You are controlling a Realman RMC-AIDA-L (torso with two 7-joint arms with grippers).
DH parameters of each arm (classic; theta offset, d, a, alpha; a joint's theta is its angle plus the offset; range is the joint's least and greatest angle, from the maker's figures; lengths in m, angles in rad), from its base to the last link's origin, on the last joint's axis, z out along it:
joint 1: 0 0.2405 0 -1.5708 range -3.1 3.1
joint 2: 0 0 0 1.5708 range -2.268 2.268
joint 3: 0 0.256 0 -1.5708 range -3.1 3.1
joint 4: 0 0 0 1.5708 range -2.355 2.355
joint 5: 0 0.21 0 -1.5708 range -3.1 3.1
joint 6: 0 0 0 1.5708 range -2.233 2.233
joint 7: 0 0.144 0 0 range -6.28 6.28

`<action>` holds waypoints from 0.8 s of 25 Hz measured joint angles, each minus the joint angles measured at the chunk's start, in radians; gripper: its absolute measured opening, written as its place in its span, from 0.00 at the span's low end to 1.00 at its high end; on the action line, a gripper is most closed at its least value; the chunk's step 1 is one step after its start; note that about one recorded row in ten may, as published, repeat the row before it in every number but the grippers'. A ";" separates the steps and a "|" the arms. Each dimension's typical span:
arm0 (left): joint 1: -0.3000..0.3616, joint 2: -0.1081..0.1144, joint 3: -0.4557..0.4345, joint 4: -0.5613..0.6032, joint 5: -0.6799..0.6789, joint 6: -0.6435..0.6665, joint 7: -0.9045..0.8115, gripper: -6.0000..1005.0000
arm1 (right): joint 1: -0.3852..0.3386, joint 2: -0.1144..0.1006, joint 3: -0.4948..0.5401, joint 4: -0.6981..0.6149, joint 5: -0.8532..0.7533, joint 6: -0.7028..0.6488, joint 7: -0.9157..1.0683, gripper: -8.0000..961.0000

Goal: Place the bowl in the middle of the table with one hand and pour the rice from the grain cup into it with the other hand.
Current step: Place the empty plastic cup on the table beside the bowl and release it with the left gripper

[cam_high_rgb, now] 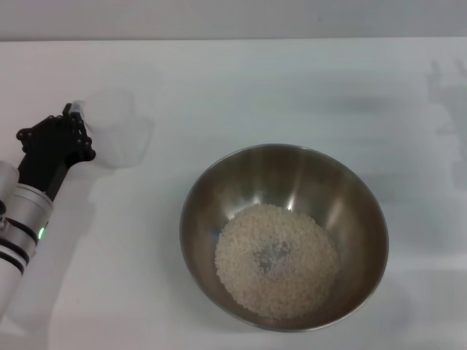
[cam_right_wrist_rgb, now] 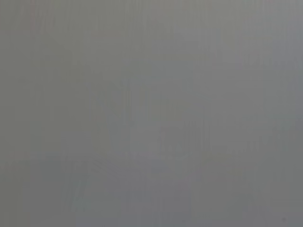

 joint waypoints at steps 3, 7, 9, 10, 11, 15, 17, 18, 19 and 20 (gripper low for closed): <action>-0.007 0.000 0.001 0.003 0.000 -0.020 0.001 0.03 | 0.002 -0.001 0.000 -0.005 0.000 0.000 0.000 0.44; -0.013 -0.001 0.000 0.005 -0.001 -0.047 0.004 0.03 | 0.002 -0.002 0.000 -0.008 0.000 -0.001 0.000 0.45; -0.014 -0.001 0.000 0.005 -0.001 -0.050 0.005 0.03 | 0.002 -0.002 0.000 -0.008 0.000 -0.001 0.001 0.45; -0.015 -0.001 0.001 0.006 -0.002 -0.052 0.006 0.04 | 0.002 -0.002 0.000 -0.008 0.000 -0.001 0.001 0.45; -0.015 -0.001 0.003 0.006 -0.002 -0.052 0.006 0.04 | 0.002 -0.003 0.000 -0.008 0.000 -0.001 0.001 0.45; -0.009 -0.001 0.011 0.006 0.004 -0.052 0.004 0.06 | 0.000 -0.004 0.000 -0.008 0.000 -0.004 0.001 0.45; -0.004 0.000 0.021 0.006 0.008 -0.051 0.000 0.07 | -0.001 -0.004 0.000 -0.007 0.000 -0.008 0.001 0.45; -0.001 0.000 0.023 0.006 0.009 -0.050 -0.001 0.07 | -0.002 -0.004 0.000 -0.005 -0.001 -0.010 0.001 0.45; 0.005 0.001 0.024 0.004 0.009 -0.048 -0.003 0.08 | -0.002 -0.004 0.000 -0.004 -0.001 -0.013 0.001 0.45; 0.005 0.001 0.024 0.004 0.009 -0.048 -0.003 0.08 | -0.002 -0.004 0.000 -0.003 -0.001 -0.014 0.001 0.45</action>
